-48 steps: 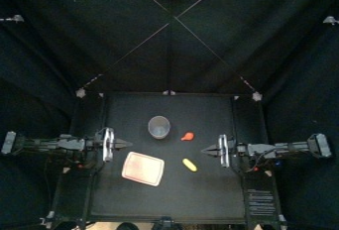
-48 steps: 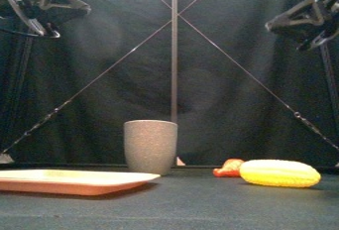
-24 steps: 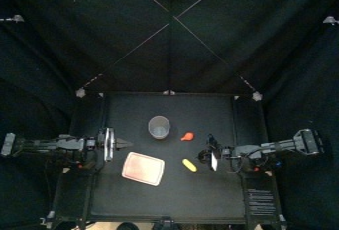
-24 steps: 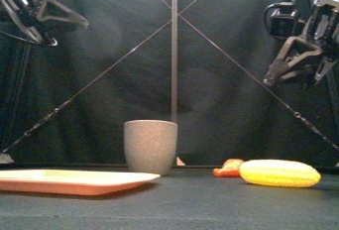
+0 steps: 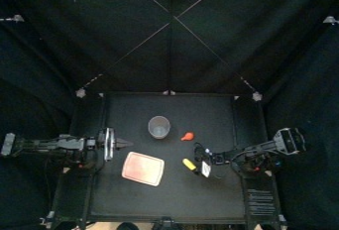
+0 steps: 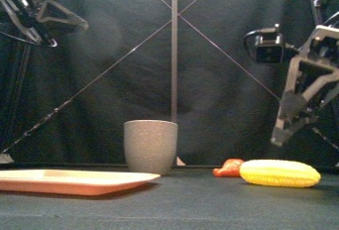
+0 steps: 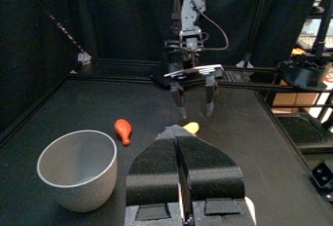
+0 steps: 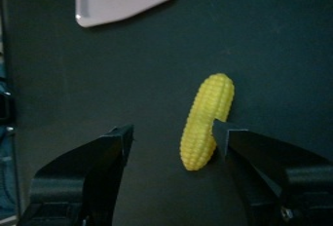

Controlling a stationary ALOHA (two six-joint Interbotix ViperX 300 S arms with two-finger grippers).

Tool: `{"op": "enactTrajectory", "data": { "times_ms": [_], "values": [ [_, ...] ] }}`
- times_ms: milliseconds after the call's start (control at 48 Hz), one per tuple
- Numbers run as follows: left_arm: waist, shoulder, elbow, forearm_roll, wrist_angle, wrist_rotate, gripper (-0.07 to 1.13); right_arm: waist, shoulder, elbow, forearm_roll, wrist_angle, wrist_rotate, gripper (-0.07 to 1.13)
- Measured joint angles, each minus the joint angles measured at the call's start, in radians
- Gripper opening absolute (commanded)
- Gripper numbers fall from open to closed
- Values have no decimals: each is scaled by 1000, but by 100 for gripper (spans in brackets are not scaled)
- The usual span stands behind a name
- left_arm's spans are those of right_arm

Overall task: Pick the corn then place it on the pink plate
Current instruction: Pick the corn

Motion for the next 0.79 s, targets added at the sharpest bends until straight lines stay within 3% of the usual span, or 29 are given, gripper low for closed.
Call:
{"op": "enactTrajectory", "data": {
  "times_ms": [438,792],
  "values": [
    [0,-3,0,-2,0,2,-2,-8,164,-80,-3,32,0,95],
    [0,-3,-2,0,2,2,-2,-21,218,-130,-6,40,0,58]
  ]
}}
